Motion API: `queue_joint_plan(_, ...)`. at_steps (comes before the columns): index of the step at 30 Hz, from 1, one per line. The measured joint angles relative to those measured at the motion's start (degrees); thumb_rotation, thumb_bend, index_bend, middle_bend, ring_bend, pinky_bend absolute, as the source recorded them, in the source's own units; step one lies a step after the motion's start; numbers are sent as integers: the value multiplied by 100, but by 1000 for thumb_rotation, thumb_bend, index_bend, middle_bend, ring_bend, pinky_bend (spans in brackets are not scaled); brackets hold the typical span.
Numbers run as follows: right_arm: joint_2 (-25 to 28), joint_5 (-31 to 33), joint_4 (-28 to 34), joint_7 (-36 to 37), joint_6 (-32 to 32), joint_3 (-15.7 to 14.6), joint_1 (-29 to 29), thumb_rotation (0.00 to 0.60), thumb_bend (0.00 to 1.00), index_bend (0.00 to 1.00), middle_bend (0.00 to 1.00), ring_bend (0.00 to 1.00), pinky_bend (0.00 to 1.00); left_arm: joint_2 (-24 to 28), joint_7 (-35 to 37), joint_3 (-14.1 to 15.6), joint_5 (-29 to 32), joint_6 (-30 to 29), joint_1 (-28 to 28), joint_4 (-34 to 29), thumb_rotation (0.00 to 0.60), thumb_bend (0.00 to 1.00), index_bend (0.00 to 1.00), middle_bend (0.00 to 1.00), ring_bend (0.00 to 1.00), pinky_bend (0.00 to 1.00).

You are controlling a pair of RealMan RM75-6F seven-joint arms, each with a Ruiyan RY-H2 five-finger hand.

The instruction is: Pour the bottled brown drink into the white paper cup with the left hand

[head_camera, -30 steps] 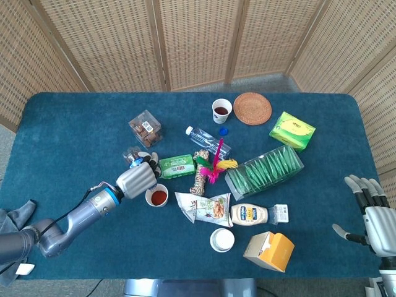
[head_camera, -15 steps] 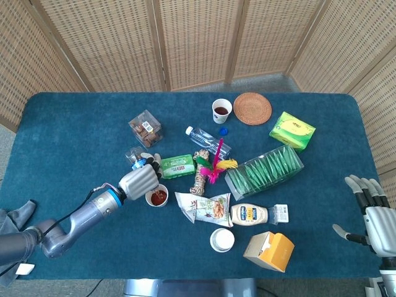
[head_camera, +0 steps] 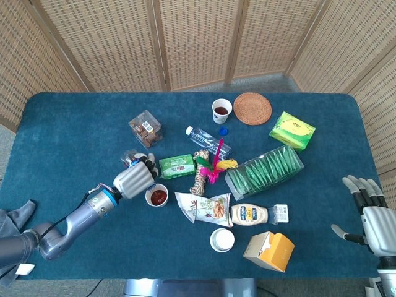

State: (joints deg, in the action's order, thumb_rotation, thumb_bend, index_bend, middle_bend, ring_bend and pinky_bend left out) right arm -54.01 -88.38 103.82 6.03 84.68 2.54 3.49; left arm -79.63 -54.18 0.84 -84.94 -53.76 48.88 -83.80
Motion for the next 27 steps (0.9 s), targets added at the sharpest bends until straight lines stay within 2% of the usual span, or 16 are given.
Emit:
queue_joint_plan(10,-36,8,3,-100,-53,-11,25,600,0,0,0,0,0,30,1418,-94,41,-367,-308,27,600,492,563,448,263,449)
queue_joint_plan(19,-84,-15,30,-258,-82,-38,35,600,0,0,0,0,0,83,3514,-187,117,-947,-831,167,600,491,558,453,273,453)
queue_joint_plan(27,-157,-41,59,-473,-155,-77,65,600,0,0,0,0,0,95,5751,-314,295,-1379,-1371,482,600,491,553,460,280,443)
